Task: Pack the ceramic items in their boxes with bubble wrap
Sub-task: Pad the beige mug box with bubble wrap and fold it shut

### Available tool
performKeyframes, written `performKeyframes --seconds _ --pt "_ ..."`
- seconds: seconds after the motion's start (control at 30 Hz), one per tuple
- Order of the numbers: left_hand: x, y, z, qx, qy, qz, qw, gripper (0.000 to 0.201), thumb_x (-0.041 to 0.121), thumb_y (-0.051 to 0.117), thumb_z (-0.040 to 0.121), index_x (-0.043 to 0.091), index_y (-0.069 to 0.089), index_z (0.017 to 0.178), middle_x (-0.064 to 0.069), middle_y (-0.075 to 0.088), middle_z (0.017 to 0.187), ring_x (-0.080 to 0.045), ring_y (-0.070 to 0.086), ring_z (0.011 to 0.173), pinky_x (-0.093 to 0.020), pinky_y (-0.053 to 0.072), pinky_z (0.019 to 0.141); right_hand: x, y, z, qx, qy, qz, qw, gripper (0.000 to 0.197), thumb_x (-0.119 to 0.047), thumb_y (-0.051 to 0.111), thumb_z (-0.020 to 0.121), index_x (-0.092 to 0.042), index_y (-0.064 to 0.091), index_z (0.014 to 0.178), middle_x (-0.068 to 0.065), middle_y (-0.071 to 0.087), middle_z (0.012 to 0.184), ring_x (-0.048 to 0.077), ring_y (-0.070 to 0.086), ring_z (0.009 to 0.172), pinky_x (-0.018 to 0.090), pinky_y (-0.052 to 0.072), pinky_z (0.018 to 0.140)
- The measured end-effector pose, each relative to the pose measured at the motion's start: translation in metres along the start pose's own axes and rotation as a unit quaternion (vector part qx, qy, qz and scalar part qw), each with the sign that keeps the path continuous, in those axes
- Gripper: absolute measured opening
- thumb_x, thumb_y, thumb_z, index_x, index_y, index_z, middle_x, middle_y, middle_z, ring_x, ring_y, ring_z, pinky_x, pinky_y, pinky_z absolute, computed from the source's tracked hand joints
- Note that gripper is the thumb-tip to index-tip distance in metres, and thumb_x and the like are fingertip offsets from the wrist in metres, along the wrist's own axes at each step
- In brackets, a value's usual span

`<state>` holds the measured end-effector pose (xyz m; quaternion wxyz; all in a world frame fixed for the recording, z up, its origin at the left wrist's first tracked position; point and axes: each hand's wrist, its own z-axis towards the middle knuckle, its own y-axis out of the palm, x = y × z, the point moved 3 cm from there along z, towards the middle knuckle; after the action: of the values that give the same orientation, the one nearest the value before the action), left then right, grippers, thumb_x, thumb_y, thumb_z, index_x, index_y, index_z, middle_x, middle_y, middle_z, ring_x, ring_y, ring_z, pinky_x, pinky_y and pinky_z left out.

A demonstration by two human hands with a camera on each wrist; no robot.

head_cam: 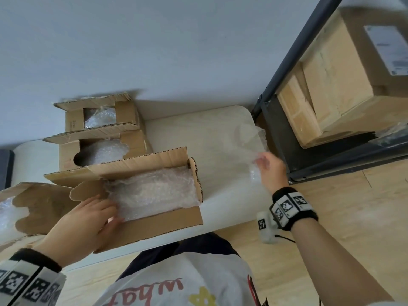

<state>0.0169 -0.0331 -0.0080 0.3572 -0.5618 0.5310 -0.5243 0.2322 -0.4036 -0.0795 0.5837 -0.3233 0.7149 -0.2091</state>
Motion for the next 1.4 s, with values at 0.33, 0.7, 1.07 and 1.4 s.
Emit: performKeyframes --seconds 0.33,0.7,1.07,1.4 --pt "0.024 -0.1 0.059 0.169 -0.059 -0.273 0.945 0.071 0.056 0.063 0.068 0.041 0.037 0.131 0.011 0.049 0.131 -0.008 0.051 0.114 -0.032 0.041 0.094 -0.177 -0.097 -0.016 -0.064 -0.245 0.132 0.958 0.014 -0.008 0.053 0.095 -0.015 0.065 0.097 -0.001 0.067 0.087 -0.003 0.06 0.08 0.008 0.044 0.074" --pt "0.022 -0.165 0.122 0.085 -0.044 -0.519 0.849 0.106 0.051 0.079 0.049 0.036 0.031 0.142 0.016 0.033 0.146 0.001 0.028 0.137 -0.033 0.025 0.113 -0.283 -0.1 -0.035 -0.365 -0.236 0.324 0.84 0.029 -0.019 0.055 0.083 -0.003 0.058 0.108 0.019 0.057 0.099 0.024 0.061 0.089 0.033 0.053 0.085" --pt "0.026 -0.186 0.117 0.072 -0.04 -0.558 0.826 0.018 0.023 0.057 0.091 0.006 0.06 0.086 -0.009 0.074 0.095 -0.031 0.067 0.097 -0.042 0.05 0.096 -0.297 -0.106 0.009 -0.274 -0.144 0.323 0.894 0.019 -0.008 0.049 0.094 -0.01 0.067 0.095 0.0 0.065 0.073 0.013 0.065 0.07 0.027 0.054 0.074" --pt "0.038 -0.236 0.106 0.13 0.002 -0.587 0.799 0.019 0.021 0.045 0.099 0.003 0.05 0.092 -0.01 0.074 0.092 -0.03 0.07 0.086 -0.038 0.056 0.083 -0.337 -0.088 -0.027 -0.093 -0.426 0.022 0.899 0.043 -0.044 0.067 0.082 -0.021 0.061 0.118 -0.01 0.06 0.121 -0.003 0.052 0.116 0.015 0.037 0.101"
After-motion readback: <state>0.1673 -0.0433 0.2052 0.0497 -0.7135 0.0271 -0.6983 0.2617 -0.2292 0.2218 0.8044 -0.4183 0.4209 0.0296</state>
